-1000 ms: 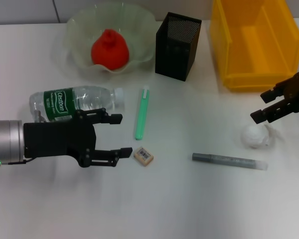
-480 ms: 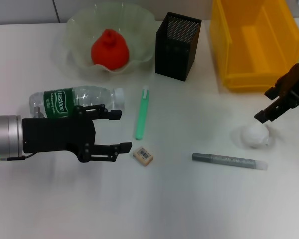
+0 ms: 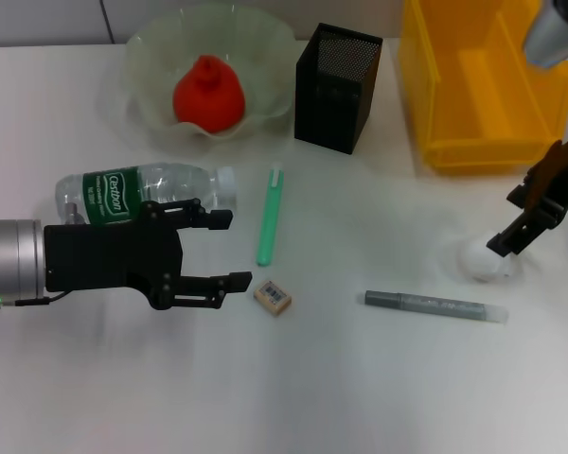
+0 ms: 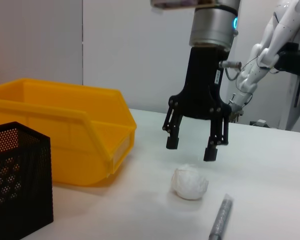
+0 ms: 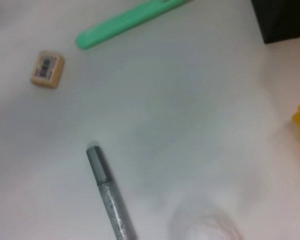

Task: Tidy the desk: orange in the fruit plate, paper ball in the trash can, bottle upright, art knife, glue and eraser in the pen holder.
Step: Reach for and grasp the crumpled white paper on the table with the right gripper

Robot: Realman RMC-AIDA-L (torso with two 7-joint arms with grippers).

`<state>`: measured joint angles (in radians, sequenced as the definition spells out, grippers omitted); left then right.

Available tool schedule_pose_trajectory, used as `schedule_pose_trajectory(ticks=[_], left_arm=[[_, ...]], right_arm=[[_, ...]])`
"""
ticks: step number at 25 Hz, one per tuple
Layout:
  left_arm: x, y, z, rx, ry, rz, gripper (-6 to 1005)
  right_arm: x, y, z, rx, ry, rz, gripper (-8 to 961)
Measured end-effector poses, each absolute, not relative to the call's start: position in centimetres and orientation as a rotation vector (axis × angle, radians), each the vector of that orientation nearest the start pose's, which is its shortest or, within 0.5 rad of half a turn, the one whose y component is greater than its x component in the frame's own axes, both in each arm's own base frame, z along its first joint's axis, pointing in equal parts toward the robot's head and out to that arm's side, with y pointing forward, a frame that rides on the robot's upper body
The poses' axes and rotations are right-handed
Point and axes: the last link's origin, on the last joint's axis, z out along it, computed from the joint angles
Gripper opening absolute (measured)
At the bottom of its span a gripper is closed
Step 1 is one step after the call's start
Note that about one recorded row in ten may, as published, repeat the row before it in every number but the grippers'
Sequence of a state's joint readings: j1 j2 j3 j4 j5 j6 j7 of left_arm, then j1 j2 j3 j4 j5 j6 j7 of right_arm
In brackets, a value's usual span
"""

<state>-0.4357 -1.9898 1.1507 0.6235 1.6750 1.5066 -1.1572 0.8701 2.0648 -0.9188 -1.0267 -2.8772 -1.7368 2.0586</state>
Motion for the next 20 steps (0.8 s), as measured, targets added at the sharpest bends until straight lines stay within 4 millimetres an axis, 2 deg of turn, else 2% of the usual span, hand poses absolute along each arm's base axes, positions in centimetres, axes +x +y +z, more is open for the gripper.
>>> schedule_pose_trajectory(ticks=[10,20], left_arm=[[-26.7,30.5,-1.5,-2.878,-0.298,-0.644,802],[-26.6,30.6,-1.6,-2.877,-0.296,-0.645,796]], right_arm=[[21.7,38.3,1.7,-2.761,0.71,-0.765,768],[22.1,38.3,0.4,-2.795,0.686,-0.739,765]])
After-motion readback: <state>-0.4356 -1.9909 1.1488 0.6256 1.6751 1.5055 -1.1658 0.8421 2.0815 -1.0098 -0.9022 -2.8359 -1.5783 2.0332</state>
